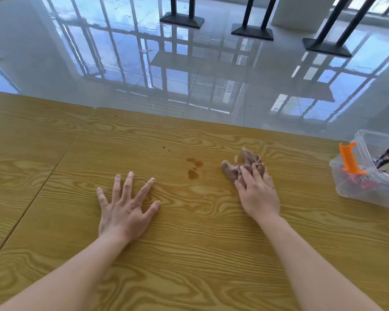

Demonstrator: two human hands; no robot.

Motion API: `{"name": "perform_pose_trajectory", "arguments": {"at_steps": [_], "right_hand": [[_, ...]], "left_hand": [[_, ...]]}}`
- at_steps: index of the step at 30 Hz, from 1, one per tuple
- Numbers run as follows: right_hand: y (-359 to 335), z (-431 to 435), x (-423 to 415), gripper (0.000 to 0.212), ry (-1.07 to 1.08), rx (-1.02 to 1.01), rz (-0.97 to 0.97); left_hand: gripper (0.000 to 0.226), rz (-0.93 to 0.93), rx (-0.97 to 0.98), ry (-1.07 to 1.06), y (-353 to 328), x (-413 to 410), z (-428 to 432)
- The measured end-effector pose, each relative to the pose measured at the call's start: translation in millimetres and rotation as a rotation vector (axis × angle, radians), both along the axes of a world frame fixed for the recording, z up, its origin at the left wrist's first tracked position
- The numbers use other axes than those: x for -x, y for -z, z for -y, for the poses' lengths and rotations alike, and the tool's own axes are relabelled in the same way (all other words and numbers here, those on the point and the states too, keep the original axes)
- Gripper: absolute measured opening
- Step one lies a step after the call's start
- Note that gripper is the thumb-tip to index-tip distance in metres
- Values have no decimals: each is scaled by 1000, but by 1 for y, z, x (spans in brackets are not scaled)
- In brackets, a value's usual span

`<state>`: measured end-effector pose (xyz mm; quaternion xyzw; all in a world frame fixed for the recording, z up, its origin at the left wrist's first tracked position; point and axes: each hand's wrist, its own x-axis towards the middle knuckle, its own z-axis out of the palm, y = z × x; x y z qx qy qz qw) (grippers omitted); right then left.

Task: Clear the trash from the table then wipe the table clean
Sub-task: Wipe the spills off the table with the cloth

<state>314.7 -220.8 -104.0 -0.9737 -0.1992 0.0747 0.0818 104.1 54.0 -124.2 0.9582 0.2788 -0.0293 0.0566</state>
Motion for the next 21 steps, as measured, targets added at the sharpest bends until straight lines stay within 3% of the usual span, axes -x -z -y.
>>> {"name": "perform_pose_trajectory", "arguments": {"at_steps": [3,6,10,12,17,19,21], "right_hand": [[-3,-34,5,53,98,-4,-30],[2,-35,62,50,-169,-52,74],[9,2,118,50,-387,-69,57],[8,10,94,52,-367,-43,73],[-8,-39,23,55,58,-21,19],[-8,-58,39,55,19,-23,32],[-2,-61,78,53,-151,-54,70]], "left_hand": [[66,11,-3,-2,0,0,-1],[66,14,-1,-7,-2,-1,0],[68,30,12,-12,-2,0,0],[69,34,8,-10,-1,0,0],[74,58,14,-16,-2,1,0],[74,60,20,-12,-3,1,-1],[74,71,20,-21,-3,1,1]]}}
